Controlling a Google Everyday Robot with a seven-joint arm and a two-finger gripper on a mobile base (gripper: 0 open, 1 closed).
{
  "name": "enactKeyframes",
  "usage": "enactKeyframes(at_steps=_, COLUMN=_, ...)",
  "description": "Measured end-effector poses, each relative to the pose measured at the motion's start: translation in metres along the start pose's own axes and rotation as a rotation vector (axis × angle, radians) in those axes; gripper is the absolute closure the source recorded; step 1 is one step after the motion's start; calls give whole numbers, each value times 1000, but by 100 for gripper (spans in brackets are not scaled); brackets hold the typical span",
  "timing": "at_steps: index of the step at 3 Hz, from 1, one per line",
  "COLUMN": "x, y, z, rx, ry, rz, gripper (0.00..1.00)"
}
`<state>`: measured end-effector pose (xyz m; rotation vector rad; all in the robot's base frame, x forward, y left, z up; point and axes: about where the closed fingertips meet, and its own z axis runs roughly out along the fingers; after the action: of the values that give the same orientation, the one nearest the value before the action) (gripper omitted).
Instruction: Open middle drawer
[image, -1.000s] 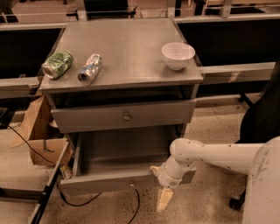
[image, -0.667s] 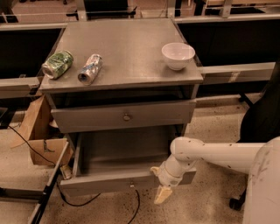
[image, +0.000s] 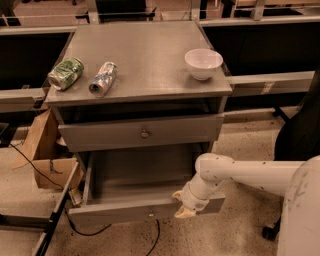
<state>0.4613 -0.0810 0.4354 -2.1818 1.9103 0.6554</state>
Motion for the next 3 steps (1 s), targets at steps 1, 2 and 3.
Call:
enactKeyframes(at_steps=1, x=0, y=-4, z=-3, rx=0, ry=0, rz=0, gripper=100)
enactKeyframes(at_steps=2, x=0, y=-8, z=-5, rx=0, ry=0, rz=0, gripper=100)
enactKeyframes(at_steps=3, x=1, y=-11, z=-6, rx=0, ry=0, rz=0, gripper=91)
